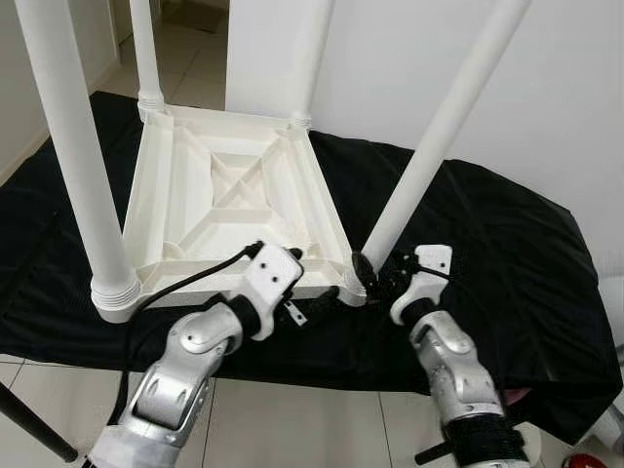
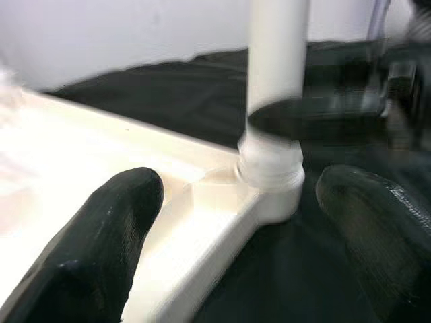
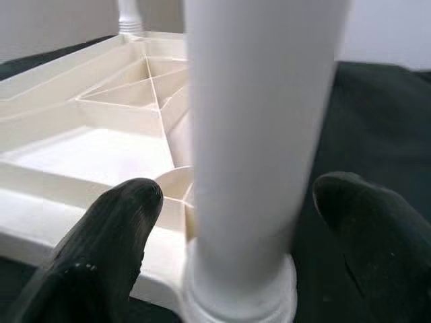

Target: Building children table

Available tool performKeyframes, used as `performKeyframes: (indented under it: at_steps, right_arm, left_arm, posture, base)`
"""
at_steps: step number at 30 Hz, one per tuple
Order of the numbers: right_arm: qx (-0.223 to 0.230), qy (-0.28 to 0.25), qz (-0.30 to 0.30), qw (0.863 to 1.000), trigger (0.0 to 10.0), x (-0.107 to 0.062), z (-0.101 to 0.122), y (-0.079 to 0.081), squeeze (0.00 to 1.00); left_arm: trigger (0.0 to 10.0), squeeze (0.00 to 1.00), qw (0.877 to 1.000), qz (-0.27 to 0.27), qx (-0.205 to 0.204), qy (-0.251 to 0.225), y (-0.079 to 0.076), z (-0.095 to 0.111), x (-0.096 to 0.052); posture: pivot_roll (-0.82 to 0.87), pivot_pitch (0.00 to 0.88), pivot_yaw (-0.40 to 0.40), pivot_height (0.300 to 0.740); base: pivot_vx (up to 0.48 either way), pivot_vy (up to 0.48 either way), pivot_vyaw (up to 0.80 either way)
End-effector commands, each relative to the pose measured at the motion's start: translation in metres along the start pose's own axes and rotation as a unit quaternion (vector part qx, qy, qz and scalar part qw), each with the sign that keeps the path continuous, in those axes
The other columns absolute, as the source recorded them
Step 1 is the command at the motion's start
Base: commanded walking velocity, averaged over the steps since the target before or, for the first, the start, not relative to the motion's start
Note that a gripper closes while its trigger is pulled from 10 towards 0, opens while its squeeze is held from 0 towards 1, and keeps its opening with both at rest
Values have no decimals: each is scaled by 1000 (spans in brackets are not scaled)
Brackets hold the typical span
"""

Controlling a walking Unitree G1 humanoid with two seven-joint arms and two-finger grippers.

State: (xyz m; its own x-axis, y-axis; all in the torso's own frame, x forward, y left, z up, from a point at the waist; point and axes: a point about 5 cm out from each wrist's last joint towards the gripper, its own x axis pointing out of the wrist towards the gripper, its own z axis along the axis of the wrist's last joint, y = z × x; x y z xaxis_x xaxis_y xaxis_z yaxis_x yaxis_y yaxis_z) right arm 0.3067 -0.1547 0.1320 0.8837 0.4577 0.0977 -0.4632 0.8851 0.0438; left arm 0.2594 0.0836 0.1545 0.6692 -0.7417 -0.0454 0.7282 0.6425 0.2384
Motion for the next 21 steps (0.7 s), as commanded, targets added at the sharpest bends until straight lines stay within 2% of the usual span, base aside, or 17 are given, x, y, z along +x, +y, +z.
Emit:
performKeyframes:
  at_steps: [1, 4, 6, 8, 14, 21]
  right_arm:
    - [-15, 9, 46, 999, 10000, -1, -2, -4, 0]
    - [-22, 14, 57, 998, 10000, -1, -2, -6, 0]
    - [-43, 29, 86, 995, 10000, 6, 0, -8, 0]
    - [-43, 40, 101, 993, 10000, 13, -2, -9, 0]
    - [-50, 47, 111, 991, 10000, 21, -5, -9, 0]
    - [-39, 57, 112, 991, 10000, 32, -17, -6, 0]
  left_arm:
    - [10000, 0, 1000, -28, 5, -5, -15, 1, 3]
    - [10000, 0, 1000, -30, 2, -5, -17, 1, 3]
    - [10000, 0, 999, -37, 0, 0, -17, 1, 3]
    - [10000, 0, 999, -41, 0, 2, -17, 1, 3]
    - [10000, 0, 999, -40, 0, -1, -15, 3, 3]
    - [10000, 0, 998, -64, -6, -9, -23, 9, 2]
  posture:
    - [67, 0, -214, 740]
    - [67, 0, -214, 740]
    - [58, 0, -203, 740]
    - [60, 0, -196, 740]
    - [63, 0, -188, 740]
    - [82, 0, -177, 740]
  base:
    - [0, 0, 0]
    - [0, 0, 0]
    - [0, 0, 0]
    - [0, 0, 0]
    - [0, 0, 0]
    - [0, 0, 0]
